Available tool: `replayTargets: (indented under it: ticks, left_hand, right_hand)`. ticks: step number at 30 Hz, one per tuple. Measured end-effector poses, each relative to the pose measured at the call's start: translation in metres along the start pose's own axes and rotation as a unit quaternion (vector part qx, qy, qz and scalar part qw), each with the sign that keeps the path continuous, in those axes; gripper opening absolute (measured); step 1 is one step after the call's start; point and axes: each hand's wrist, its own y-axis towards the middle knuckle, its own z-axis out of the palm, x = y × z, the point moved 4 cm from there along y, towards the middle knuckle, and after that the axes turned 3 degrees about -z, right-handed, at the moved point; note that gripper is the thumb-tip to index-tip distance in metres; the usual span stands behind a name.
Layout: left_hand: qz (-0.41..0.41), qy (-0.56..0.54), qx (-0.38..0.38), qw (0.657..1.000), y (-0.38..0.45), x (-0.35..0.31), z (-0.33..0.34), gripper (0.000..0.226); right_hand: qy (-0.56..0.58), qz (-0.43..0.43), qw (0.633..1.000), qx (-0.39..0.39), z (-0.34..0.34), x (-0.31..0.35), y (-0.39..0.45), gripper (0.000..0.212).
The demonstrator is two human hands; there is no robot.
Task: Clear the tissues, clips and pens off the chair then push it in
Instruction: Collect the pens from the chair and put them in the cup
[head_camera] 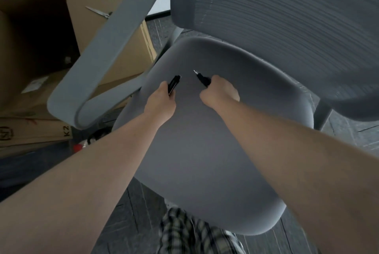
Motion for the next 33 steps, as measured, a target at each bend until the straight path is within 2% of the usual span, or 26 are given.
replayTargets:
  ticks: [5,8,16,20,23,26,33]
  left_hand:
    - [-0.004,-0.051,0.06,0.997,-0.024,-0.008,-0.018,0.013]
    - [0.015,-0.038,0.063,0.997,-0.045,-0.018,-0.038,0.015]
    - [0.049,-0.028,0.004,0.998,-0.11,-0.032,-0.104,0.028]
    - [0.067,-0.034,-0.031,0.997,-0.151,-0.033,-0.14,0.024]
    - [0.074,-0.083,-0.054,0.992,-0.19,-0.032,-0.167,0.018]
    - [0.055,-0.105,-0.1,0.988,-0.228,-0.019,-0.194,0.024]
    - [-0.039,-0.147,-0.18,0.972,-0.312,0.054,-0.223,0.023]
  right_hand:
    - [-0.022,-0.03,0.999,-0.01,-0.017,-0.003,-0.029,0.02]
    - [-0.018,-0.066,0.998,-0.019,-0.034,0.005,-0.049,0.009]
    - [0.013,-0.112,0.993,-0.032,-0.078,0.045,-0.127,0.017]
    - [0.036,-0.136,0.989,-0.048,-0.099,0.073,-0.168,0.021]
    - [0.055,-0.167,0.983,-0.055,-0.11,0.101,-0.195,0.027]
    - [0.057,-0.215,0.974,-0.042,-0.109,0.131,-0.221,0.017]
    - [0.036,-0.336,0.94,0.043,-0.074,0.184,-0.292,0.024]
